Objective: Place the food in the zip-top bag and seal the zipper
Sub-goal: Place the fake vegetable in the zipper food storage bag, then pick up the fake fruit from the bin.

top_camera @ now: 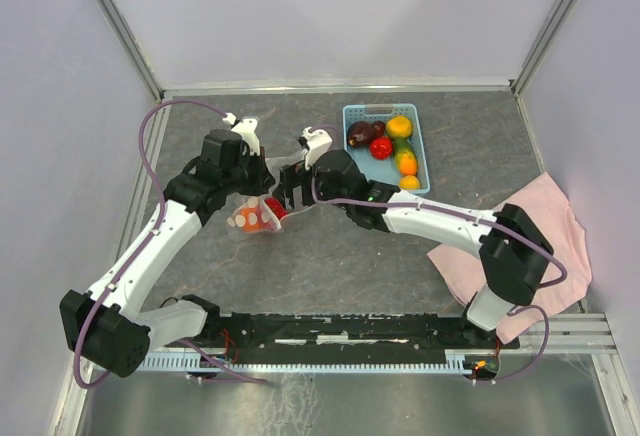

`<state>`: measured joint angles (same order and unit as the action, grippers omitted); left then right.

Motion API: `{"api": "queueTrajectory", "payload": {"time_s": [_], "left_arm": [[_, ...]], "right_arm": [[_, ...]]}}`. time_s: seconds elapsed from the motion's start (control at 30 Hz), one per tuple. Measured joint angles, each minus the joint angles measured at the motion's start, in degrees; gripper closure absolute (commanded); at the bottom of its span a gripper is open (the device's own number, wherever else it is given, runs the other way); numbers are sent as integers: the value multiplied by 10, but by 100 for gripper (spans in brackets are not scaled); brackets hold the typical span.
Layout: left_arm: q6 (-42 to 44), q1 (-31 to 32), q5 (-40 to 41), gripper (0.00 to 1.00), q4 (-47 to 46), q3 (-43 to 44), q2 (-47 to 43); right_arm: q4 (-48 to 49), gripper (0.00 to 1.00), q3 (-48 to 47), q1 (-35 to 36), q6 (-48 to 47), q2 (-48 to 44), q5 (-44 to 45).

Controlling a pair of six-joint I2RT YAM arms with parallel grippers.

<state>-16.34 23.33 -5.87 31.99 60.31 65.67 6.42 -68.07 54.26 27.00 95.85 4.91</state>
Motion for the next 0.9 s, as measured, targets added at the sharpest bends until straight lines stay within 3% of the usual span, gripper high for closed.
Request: {"api": "queueTrajectory", "payload": {"time_s": [0.5,0.9], "left_arm": [[0,0,29,97,0,0,0],[0,0,39,97,0,0,0]], "right_arm": [[-132,0,0,-16,-103,-112,128],[-246,0,-2,-157,-143,-97,182]]}}
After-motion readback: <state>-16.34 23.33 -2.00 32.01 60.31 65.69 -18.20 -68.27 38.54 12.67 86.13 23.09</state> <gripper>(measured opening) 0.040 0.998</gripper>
